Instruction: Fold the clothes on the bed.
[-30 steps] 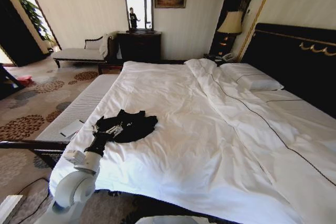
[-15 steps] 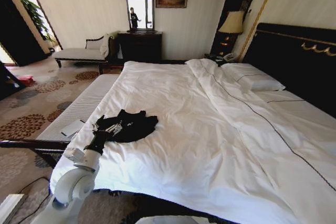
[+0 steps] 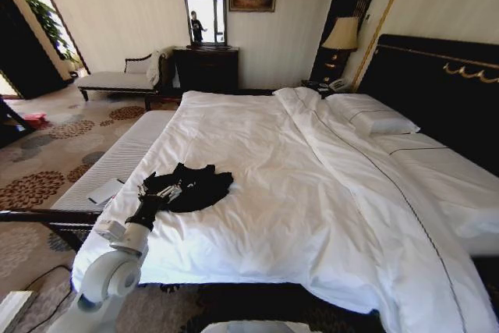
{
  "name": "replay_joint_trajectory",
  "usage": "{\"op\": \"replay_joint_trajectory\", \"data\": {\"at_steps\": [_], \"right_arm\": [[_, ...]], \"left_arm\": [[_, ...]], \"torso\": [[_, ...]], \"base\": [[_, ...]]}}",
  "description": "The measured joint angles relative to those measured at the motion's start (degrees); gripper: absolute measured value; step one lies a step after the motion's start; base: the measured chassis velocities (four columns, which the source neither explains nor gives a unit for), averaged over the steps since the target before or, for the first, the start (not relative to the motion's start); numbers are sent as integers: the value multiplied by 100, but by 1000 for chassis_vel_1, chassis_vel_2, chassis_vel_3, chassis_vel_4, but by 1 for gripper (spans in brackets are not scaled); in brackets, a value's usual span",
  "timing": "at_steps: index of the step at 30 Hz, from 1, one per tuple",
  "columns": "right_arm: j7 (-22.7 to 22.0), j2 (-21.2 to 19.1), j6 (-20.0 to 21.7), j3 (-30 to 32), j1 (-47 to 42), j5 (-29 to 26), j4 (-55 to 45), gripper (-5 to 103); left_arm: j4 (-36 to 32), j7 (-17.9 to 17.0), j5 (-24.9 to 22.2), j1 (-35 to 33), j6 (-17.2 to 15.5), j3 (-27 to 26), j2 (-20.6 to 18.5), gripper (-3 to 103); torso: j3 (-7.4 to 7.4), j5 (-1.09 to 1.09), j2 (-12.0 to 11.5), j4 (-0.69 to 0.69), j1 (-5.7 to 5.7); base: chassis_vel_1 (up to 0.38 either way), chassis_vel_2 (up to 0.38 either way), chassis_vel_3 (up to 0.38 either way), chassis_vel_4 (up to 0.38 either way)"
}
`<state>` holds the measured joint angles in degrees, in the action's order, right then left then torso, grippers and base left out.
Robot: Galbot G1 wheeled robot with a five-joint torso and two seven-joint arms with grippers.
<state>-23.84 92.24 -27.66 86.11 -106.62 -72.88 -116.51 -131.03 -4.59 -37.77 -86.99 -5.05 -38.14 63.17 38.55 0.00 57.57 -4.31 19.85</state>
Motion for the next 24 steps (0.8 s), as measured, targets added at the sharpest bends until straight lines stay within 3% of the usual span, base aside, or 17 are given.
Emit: {"op": "replay_joint_trajectory", "data": {"at_steps": [8,10,12,15,18,24], "right_arm": [[-149,-195,352,196,-68,81,-740,91],[-167,-245,425,196,-46,77,-836,91],[-247,-424,683,139,9,31,-1179,99],[-310,-909,1239,-108,134,-39,-1679,100],[-273,-1216,1481,-321,218,-31,-1854,100],[271,-2004,1886,-1085,474,41,-1940,100]], "left_arm": [[-112,4,-57,-146,50,-350,-9,100],[-122,2,-57,-168,55,-393,-14,100],[-166,-8,-57,-230,67,-519,-34,100],[-325,-48,-22,-398,69,-759,-32,100],[-408,-73,51,-514,66,-869,7,100],[-534,-159,407,-885,31,-1124,257,100]], "torso": [[0,-1,0,0,1],[0,-1,0,0,1],[0,1,0,0,1],[0,1,0,0,2],[1,0,0,2,2],[1,0,0,-2,2]], "base": [[0,0,0,0],[0,0,0,0],[0,0,0,0],[0,0,0,0],[0,0,0,0],[0,0,0,0]]}}
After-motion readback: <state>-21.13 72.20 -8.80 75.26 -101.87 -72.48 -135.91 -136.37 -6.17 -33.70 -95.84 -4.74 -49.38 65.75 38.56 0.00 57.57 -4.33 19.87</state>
